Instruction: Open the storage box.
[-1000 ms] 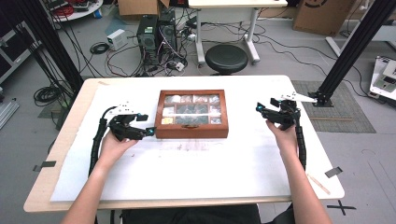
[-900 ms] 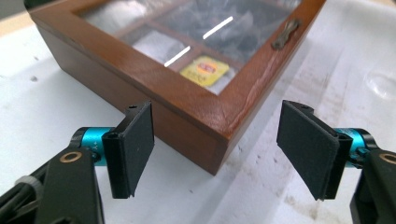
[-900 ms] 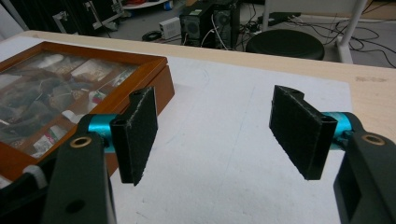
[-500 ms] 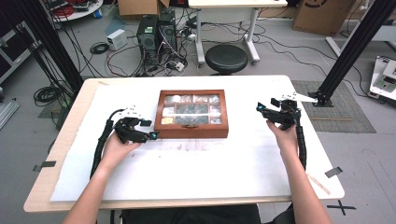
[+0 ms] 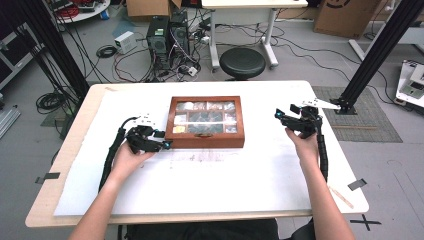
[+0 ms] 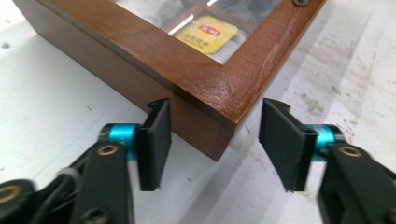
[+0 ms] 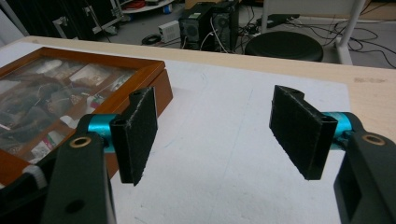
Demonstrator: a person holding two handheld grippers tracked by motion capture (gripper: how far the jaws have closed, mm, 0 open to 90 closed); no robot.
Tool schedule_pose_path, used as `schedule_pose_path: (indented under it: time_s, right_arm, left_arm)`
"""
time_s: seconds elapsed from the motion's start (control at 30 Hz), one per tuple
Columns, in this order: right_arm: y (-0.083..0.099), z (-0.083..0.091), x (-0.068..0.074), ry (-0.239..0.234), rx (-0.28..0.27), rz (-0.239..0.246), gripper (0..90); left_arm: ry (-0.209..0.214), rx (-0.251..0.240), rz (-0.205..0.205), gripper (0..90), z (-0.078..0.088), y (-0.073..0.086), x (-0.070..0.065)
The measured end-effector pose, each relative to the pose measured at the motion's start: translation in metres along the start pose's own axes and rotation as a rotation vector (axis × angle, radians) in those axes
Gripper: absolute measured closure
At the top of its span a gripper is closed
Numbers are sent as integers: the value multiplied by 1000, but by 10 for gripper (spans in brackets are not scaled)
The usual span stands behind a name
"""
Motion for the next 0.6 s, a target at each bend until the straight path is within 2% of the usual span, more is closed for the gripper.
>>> schedule_pose_path:
  time_s: [0.2,0.6]
  right_arm:
    - [-1,0,1,1,-7,-1,327]
    - [0,-3,3,-3,-5,5,327]
  left_arm:
    - [-9,9,-9,466,0,-1,-1]
    - [-19,-13,4,475,4,-8,-2]
Point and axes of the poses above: each handheld gripper's, and its own axes: z roughly backward along the jaws, y roughly out of its underside, x roughly to its left, the point moved 6 cm from there along -z, roughly forward along the jaws, and after that the axes turned 15 degrees about -x, right-handed, at the moved point
